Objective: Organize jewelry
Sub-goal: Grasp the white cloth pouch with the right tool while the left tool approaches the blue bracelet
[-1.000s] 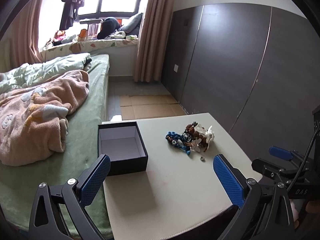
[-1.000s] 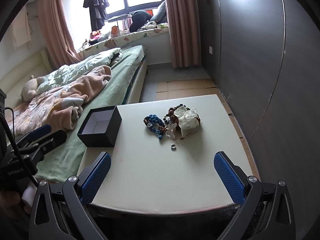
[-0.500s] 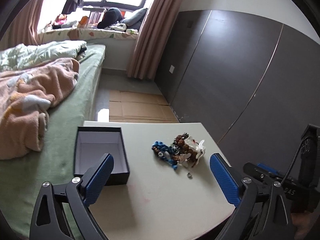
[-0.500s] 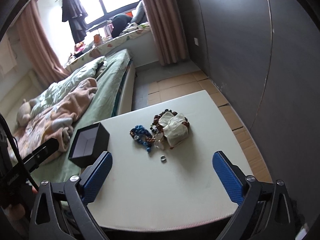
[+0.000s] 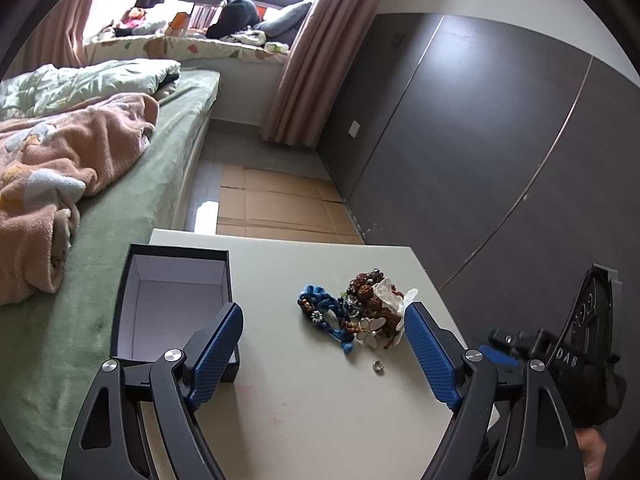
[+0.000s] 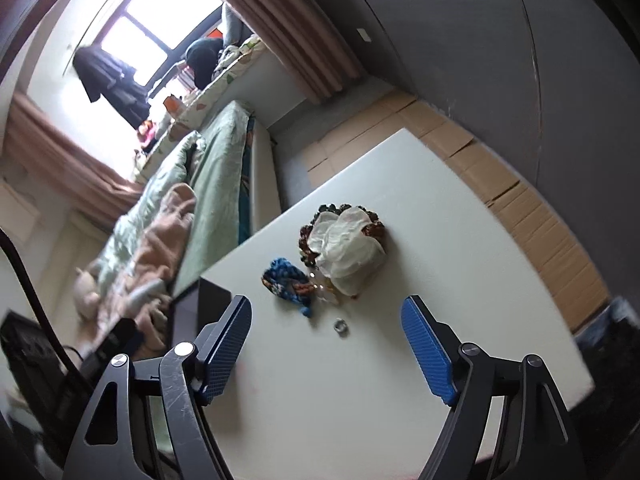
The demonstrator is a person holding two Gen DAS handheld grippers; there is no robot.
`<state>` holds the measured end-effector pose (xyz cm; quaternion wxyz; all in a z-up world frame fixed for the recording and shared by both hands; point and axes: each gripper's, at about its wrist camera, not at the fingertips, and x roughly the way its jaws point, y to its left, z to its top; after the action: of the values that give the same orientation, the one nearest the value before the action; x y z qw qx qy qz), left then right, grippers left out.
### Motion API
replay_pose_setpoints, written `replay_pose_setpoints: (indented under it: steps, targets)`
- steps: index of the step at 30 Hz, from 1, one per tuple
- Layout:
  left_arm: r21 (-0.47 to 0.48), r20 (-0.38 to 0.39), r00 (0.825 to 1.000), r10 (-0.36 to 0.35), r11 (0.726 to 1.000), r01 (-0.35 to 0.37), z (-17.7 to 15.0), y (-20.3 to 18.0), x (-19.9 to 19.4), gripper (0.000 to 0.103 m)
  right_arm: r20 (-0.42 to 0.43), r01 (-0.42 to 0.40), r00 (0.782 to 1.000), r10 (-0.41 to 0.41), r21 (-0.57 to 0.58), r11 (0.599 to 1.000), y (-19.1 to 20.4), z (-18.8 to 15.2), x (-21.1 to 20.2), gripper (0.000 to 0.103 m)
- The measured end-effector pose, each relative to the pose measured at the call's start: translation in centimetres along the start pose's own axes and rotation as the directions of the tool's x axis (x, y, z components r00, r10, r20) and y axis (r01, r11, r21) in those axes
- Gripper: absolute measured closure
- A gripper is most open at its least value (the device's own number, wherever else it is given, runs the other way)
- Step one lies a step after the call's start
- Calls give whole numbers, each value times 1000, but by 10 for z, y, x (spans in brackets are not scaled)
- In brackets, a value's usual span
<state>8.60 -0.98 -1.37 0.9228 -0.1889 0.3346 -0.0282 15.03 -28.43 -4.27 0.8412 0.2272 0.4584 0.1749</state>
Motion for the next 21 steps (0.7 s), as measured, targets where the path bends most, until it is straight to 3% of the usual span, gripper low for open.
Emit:
replay_pose_setpoints:
  steps: [13, 15, 20, 21]
  targets:
    - [-9, -73, 996, 57, 998, -58, 32, 0, 49, 19, -58, 11, 998, -6, 85, 996, -11, 28, 61, 29]
    - [-10, -100, 992, 77, 997, -79, 34, -1, 61, 19, -80, 13, 997, -4, 110, 994, -16, 30, 72, 34]
    - [-6, -202, 974, 104, 994, -108, 37, 1, 100, 20, -99, 30, 995, -15, 148, 989, -21, 35, 89, 35]
    - [0, -218, 971, 98, 995, -101, 36, 1, 108, 24, -108, 35, 994, -18, 159, 987, -23, 35, 93, 41]
